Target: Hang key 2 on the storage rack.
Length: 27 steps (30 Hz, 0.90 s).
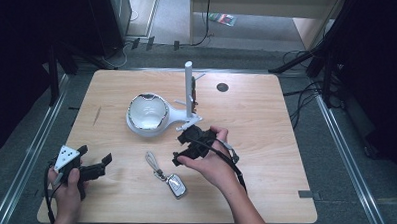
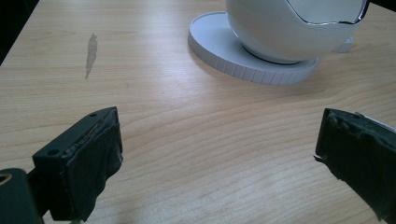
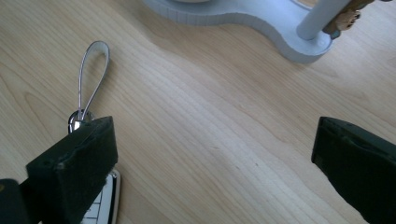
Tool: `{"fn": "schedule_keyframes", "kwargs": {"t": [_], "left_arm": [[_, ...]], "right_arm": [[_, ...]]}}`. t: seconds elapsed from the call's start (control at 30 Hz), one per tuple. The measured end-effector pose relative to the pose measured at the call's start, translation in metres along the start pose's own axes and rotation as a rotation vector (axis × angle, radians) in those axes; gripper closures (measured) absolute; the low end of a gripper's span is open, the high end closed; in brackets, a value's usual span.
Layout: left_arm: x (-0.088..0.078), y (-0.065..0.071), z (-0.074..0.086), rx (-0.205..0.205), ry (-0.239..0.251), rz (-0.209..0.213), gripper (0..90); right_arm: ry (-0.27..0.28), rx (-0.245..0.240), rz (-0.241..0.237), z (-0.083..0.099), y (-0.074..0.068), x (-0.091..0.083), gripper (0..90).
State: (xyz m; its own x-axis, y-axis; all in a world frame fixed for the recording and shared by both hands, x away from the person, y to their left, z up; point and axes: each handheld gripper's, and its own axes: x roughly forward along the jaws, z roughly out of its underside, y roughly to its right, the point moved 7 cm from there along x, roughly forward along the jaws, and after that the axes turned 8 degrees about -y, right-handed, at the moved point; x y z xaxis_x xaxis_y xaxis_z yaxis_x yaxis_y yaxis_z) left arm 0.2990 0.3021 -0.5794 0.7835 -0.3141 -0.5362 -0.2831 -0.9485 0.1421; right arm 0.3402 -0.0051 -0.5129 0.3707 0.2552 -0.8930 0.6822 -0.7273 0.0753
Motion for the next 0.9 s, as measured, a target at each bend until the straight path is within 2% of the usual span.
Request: {"fn": "schedule_keyframes", "kwargs": {"t": [0.07, 0.13, 0.4, 0.53, 0.63, 0.67, 0.9], "left_arm": [[0.000, 0.000, 0.000, 0.003, -0.004, -0.002, 1.2], [0.000, 0.000, 0.000, 0.005, -0.006, -0.003, 1.2], [0.000, 0.000, 0.000, 0.000, 0.001, 0.000, 1.1], [0.000, -0.001, 0.000, 0.000, 0.002, 0.000, 1.1], [0.000, 0.000, 0.000, 0.001, 0.000, 0.000, 1.2], [0.000, 0.000, 0.000, 0.001, -0.001, 0.000, 1.2], [0.000, 0.000, 0.000, -0.001, -0.001, 0.000, 1.2]], "right_arm": [[-0.018, 0.002, 0.017, 0.000, -0.008, 0.005, 5.4], [-0.021, -0.015, 0.013, -0.001, -0.013, 0.008, 6.2], [-0.038, -0.013, 0.008, -0.003, -0.027, 0.017, 11.7], [-0.056, -0.015, -0.010, -0.003, -0.035, 0.023, 15.8], [-0.064, -0.037, -0.031, -0.003, -0.042, 0.028, 20.2], [-0.071, -0.042, -0.041, -0.003, -0.047, 0.031, 21.0], [-0.097, -0.047, -0.061, 0.000, -0.057, 0.041, 23.7]]}}
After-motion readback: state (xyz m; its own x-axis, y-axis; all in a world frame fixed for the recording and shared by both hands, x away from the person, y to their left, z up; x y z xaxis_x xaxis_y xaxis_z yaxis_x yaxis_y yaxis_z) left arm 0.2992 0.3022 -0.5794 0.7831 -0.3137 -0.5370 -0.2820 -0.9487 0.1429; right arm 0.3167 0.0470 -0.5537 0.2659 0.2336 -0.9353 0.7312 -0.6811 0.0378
